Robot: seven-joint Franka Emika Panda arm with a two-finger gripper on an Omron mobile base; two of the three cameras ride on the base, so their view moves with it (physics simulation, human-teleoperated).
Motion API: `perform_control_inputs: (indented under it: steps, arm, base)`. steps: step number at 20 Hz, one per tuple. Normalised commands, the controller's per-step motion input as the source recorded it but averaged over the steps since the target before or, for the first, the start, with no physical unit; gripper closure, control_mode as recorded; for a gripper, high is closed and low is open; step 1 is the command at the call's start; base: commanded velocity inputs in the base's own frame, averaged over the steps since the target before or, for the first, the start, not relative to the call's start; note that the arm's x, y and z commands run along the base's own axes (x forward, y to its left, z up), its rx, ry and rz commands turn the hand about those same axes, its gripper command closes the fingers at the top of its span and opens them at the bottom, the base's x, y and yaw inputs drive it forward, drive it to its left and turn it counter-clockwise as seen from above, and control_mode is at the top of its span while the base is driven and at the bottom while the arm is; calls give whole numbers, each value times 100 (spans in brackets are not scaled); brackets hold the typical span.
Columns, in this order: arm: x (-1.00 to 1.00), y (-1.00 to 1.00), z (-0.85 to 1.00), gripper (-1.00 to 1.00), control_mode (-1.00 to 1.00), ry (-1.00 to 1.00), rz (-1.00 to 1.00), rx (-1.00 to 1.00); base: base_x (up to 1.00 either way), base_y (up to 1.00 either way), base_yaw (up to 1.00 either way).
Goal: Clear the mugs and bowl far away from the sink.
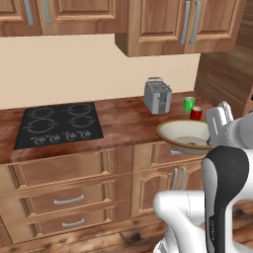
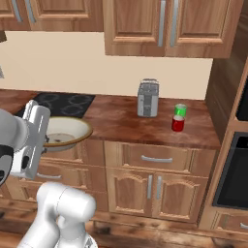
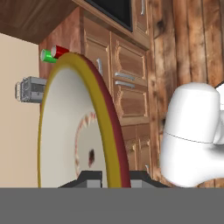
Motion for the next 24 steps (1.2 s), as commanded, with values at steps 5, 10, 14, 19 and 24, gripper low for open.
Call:
perform_control_inputs:
  steps: [5,10,14,19,24]
  arm:
    - [0,0,0,100,100,0,0,0]
    - [0,0,0,100,100,0,0,0]
    - [0,0,0,100,100,0,0,0]
    - [0,0,0,100,100,0,0,0]
    - [0,0,0,100,100,0,0,0]
  base:
    - [74,0,-5]
    - [76,2,-8]
    - [75,0,-8]
    - [45,0,-15]
    - [12,0,-21]
